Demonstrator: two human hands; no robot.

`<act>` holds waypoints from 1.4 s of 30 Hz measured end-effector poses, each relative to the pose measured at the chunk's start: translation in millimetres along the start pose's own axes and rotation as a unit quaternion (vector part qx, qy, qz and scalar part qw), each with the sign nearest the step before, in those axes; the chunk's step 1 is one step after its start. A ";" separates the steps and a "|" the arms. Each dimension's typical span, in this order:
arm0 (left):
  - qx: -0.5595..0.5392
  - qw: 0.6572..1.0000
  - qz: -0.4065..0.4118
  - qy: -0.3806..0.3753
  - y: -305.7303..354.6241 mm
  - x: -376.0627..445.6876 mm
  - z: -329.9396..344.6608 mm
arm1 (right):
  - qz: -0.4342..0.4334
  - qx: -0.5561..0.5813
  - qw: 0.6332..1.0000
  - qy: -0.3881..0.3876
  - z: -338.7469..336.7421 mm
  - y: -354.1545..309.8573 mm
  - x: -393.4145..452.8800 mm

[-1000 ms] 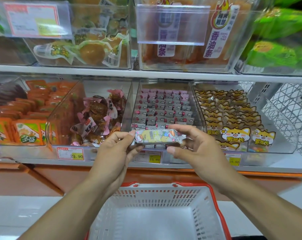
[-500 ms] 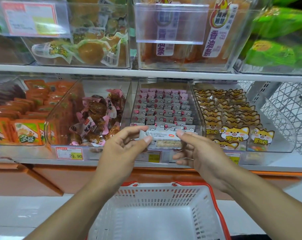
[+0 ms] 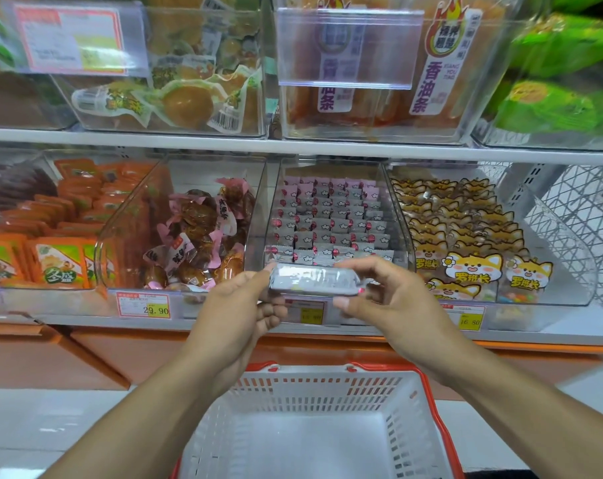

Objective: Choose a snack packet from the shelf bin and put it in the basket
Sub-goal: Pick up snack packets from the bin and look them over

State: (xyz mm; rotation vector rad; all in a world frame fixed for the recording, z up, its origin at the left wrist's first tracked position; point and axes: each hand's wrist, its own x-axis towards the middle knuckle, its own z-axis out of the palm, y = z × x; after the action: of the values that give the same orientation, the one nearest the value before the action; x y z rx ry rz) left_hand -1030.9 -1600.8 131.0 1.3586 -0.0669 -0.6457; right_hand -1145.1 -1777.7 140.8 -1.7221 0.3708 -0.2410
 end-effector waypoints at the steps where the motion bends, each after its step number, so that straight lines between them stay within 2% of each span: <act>1: 0.005 1.000 -0.001 -0.004 -2.4 0.5 -1.4 | -0.003 0.007 1.000 0.001 0.2 -0.3 -0.1; 6: -0.003 1.000 0.024 0.010 0.5 2.2 2.0 | 0.027 0.049 0.998 0.020 0.1 4.5 2.5; 10: 0.005 0.997 0.067 -0.031 -0.1 1.4 3.5 | 0.051 0.113 0.992 0.038 -0.9 8.3 6.6; 15: 0.018 0.997 0.074 -0.023 -4.0 2.4 3.8 | 0.060 0.160 0.985 0.041 -3.8 7.6 7.4; 17: 0.052 0.995 0.088 -0.020 -4.5 1.7 5.0 | 0.050 0.180 0.981 0.048 -3.5 6.1 8.4; 19: 0.107 0.987 0.120 -0.006 -6.4 1.7 6.6 | 0.024 0.185 0.979 0.087 -4.3 0.4 13.4; 21: 0.178 0.970 0.165 0.020 -9.6 1.9 8.2 | -0.019 0.154 0.976 0.151 -7.8 -7.8 21.6; 24: 0.304 0.926 0.219 0.042 -12.3 1.9 11.3 | -0.079 0.054 0.970 0.224 -13.5 -17.5 41.7; 28: 0.473 0.834 0.280 0.039 -13.7 2.9 12.9 | -0.110 -0.092 0.959 0.244 -7.0 -16.2 75.2; 31: 0.539 0.792 0.286 0.022 -17.3 4.8 12.4 | -0.122 -0.182 0.947 0.235 2.6 -8.7 94.0; 38: 0.541 0.803 0.249 0.024 -16.9 7.2 8.7 | -0.148 -0.275 0.939 0.147 4.6 -11.0 105.3; 42: 0.534 0.803 0.261 0.041 -13.7 4.1 6.8 | -0.136 -0.350 0.923 0.081 2.6 -11.5 110.1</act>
State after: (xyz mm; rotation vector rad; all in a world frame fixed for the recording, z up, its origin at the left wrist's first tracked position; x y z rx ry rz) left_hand -1035.6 -1609.6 118.8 2.3214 -0.8157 -0.0083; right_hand -1041.0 -1815.0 146.6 -2.4743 0.3596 -0.4991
